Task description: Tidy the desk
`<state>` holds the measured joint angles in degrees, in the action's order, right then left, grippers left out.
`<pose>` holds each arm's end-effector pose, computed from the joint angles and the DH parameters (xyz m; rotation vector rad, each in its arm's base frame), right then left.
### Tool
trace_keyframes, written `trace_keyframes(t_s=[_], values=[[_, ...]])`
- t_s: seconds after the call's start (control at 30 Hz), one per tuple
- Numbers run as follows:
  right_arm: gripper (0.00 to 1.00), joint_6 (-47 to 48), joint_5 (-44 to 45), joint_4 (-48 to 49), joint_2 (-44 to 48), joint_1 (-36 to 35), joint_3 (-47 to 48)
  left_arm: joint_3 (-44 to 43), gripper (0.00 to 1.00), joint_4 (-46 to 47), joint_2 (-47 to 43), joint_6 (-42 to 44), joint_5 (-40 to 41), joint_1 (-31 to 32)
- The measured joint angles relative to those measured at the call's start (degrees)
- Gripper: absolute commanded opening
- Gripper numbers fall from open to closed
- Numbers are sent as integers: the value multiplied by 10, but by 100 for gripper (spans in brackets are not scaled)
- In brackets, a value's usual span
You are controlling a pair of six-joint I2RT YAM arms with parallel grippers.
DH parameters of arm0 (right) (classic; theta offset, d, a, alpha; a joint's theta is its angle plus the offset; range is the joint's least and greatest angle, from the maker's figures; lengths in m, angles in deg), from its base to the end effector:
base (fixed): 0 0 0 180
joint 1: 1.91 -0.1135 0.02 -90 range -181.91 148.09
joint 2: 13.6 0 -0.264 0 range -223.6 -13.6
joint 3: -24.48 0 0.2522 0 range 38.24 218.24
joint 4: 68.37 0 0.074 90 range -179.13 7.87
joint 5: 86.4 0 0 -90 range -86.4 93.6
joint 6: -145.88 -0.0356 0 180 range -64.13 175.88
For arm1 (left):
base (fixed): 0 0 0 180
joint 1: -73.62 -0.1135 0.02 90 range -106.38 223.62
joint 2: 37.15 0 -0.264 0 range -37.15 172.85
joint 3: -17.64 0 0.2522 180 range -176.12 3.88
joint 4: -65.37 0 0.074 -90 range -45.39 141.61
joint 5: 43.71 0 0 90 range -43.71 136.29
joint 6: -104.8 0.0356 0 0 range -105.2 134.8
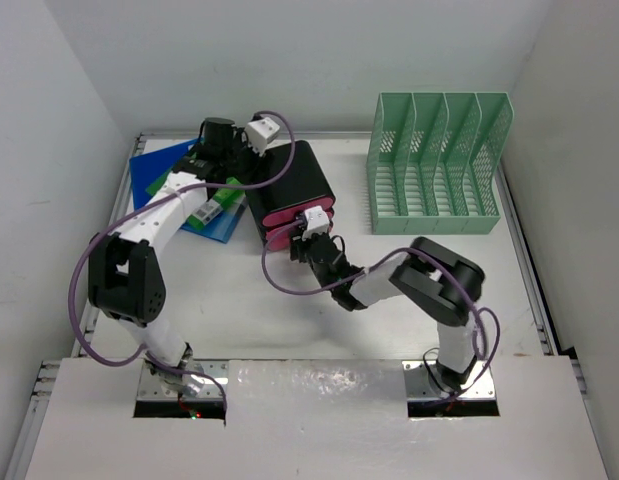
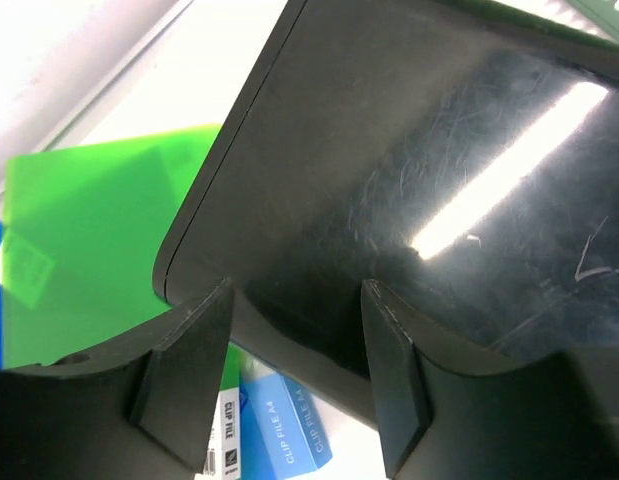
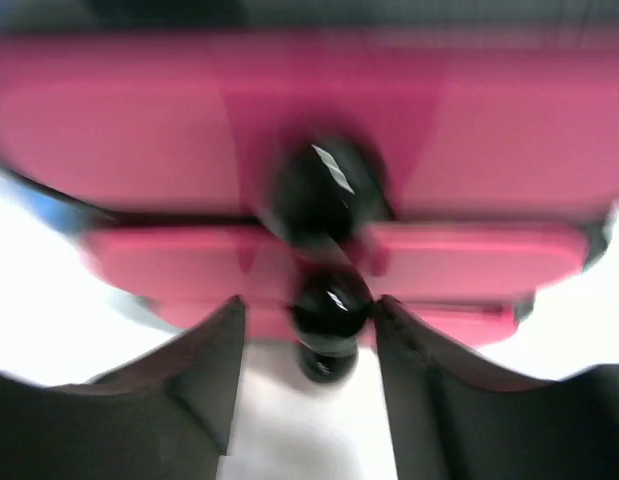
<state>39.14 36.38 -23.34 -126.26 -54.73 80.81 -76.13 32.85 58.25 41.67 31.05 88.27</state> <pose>0.2350 0.2779 0.1269 -0.1369 1.7465 0.3851 0.3717 -0.1068 0.3083 0.9014 1.9493 -0.1641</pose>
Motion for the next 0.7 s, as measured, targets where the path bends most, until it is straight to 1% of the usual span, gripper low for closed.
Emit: trace_keyframes(t_s=[0.1,0.23,0.33,0.43,0.5,0.63,0.67,0.7], values=[[58,35,-17,-4,61,-12,-3,-28,54,-25,17,-2,-12,-2],[58,59,-34,-9,150,-25,-16,-55,55,-51,32,-6,-21,-2],[58,59,-47,-14,196,-27,-29,-71,55,-77,37,-13,-24,-2],[57,46,-53,-26,230,-27,-64,-78,56,-94,37,-21,-26,-4],[57,36,-56,-41,245,-27,-91,-78,57,-103,36,-26,-28,-6],[57,21,-57,-103,276,-27,-126,-79,58,-127,24,-35,-40,-14],[57,19,-57,-122,286,-27,-129,-80,58,-135,19,-38,-42,-17],[57,17,-57,-139,298,-27,-131,-82,62,-143,10,-42,-47,-25]])
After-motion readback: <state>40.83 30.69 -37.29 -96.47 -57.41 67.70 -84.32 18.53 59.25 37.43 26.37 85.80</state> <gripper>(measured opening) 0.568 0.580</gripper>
